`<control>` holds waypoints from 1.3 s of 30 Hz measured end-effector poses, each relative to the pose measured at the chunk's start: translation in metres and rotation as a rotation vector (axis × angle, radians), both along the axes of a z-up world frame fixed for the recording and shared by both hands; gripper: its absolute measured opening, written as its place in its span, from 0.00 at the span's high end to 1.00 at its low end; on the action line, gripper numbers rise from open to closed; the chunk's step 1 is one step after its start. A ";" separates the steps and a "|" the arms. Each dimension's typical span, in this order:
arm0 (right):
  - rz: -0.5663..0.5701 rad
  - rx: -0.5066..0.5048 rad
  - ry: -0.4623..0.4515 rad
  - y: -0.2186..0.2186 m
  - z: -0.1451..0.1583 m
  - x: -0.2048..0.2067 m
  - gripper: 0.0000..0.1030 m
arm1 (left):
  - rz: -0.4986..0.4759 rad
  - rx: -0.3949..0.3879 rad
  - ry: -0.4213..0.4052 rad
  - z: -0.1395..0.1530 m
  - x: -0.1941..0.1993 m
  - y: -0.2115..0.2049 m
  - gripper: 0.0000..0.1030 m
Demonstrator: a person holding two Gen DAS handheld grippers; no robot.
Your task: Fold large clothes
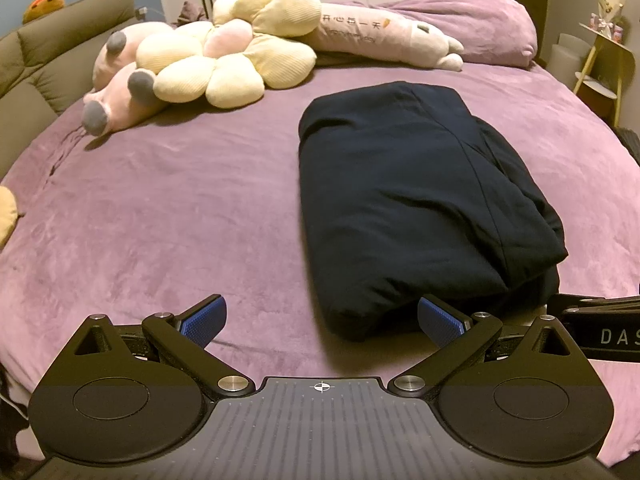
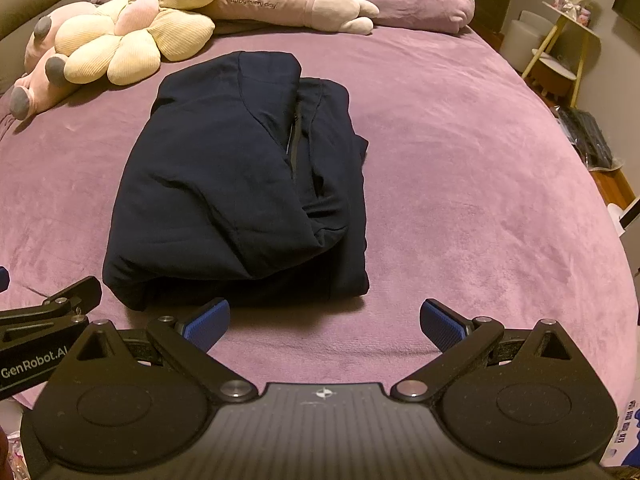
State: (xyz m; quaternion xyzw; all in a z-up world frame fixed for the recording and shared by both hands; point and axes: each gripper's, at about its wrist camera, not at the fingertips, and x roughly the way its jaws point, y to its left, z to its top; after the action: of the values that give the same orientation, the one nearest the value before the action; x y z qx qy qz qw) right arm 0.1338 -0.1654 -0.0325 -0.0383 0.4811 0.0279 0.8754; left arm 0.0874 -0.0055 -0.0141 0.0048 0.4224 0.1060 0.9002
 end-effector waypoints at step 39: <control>-0.005 0.010 -0.019 -0.002 0.008 -0.005 0.02 | -0.020 0.021 0.001 0.001 0.000 -0.002 0.00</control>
State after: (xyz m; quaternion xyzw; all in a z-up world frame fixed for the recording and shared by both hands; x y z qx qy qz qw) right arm 0.1288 -0.1674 -0.0243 -0.0330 0.4726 0.0278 0.8802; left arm 0.0872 -0.0071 -0.0126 0.0186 0.4216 0.1012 0.9009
